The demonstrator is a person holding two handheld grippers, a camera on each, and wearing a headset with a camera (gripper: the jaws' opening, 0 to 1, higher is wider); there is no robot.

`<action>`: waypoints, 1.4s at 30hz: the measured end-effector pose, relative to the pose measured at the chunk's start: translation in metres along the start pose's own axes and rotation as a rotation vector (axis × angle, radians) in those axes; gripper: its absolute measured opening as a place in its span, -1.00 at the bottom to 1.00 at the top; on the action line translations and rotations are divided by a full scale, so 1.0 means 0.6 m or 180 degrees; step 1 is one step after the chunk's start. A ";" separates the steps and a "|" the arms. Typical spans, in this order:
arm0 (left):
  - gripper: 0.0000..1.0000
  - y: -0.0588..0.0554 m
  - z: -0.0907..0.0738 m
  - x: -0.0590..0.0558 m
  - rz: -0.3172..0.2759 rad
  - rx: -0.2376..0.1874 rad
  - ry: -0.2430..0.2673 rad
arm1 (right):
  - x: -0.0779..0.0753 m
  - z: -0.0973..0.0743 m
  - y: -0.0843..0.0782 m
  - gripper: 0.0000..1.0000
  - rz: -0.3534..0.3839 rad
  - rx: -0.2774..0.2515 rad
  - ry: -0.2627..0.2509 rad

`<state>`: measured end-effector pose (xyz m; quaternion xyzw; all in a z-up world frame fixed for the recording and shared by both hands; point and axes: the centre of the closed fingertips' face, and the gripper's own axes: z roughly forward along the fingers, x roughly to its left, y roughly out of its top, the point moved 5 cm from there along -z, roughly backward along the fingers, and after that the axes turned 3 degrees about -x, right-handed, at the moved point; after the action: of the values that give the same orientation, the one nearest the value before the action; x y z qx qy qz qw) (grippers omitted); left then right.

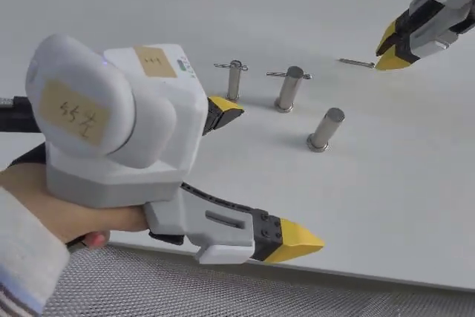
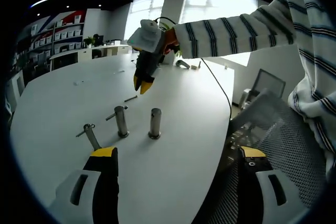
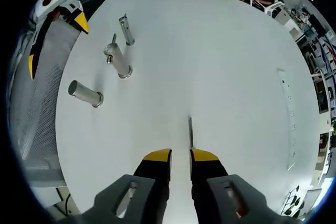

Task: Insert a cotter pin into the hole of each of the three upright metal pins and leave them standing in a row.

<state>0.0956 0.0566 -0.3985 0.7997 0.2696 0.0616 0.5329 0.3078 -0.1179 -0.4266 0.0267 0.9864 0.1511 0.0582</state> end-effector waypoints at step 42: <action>0.78 -0.002 0.012 0.000 -0.0322 -0.0132 -0.0019 | 0.001 0.028 0.000 -1.00 0.0207 0.0005 0.0081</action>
<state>0.0980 0.0511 -0.4029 0.7740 0.3068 0.0377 0.5526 0.3094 -0.1127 -0.4425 0.0569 0.9858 0.1525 0.0406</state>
